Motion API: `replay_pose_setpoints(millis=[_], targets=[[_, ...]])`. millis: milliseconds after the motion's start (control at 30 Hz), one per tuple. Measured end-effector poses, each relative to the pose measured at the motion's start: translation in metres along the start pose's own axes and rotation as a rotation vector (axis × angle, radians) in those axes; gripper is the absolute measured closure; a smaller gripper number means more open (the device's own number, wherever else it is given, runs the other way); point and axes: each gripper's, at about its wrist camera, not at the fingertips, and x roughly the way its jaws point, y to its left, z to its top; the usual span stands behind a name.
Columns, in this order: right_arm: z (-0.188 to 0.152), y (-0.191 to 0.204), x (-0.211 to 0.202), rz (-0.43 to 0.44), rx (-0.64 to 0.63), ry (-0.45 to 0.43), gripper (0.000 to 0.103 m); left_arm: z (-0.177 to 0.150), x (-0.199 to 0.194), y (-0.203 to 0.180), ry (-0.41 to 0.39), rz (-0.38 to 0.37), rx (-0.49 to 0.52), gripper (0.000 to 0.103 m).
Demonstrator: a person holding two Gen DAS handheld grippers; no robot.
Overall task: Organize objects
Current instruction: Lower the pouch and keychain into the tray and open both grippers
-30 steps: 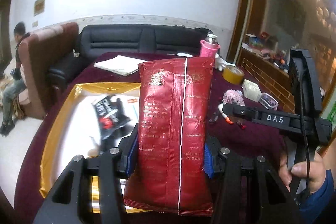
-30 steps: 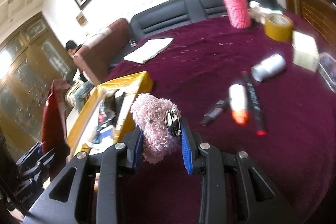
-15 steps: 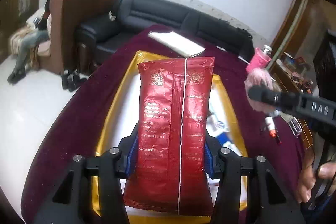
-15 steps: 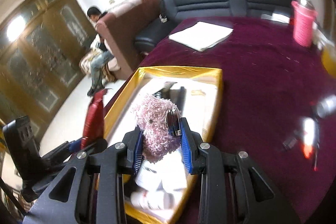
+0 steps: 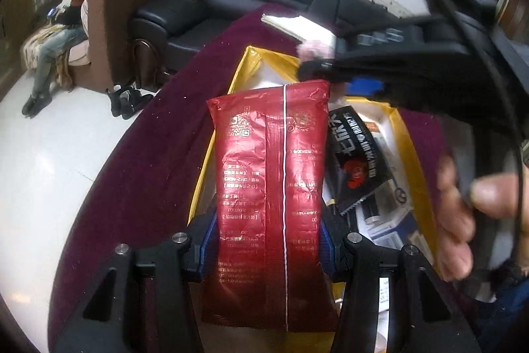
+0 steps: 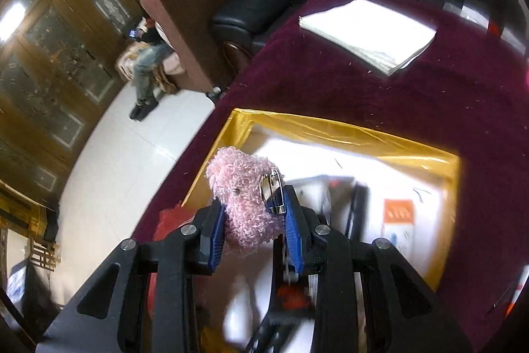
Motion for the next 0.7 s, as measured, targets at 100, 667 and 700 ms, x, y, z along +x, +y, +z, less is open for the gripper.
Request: replay_pose_setpoints(millis=[100, 667, 700], targets=[[0.009, -0.003, 0.018, -0.016, 0.016, 0.023, 0.074, 0.000, 0.002, -0.001, 0.009, 0.010, 0.013, 0.058], [0.027, -0.017, 0.047, 0.002, 0.069, 0.093, 0.070, 0.011, 0.010, -0.003, 0.048, 0.003, 0.034, 0.053], [0.027, -0.018, 0.045, 0.005, 0.063, 0.091, 0.067, 0.012, 0.010, -0.003, 0.052, 0.005, 0.035, 0.052]])
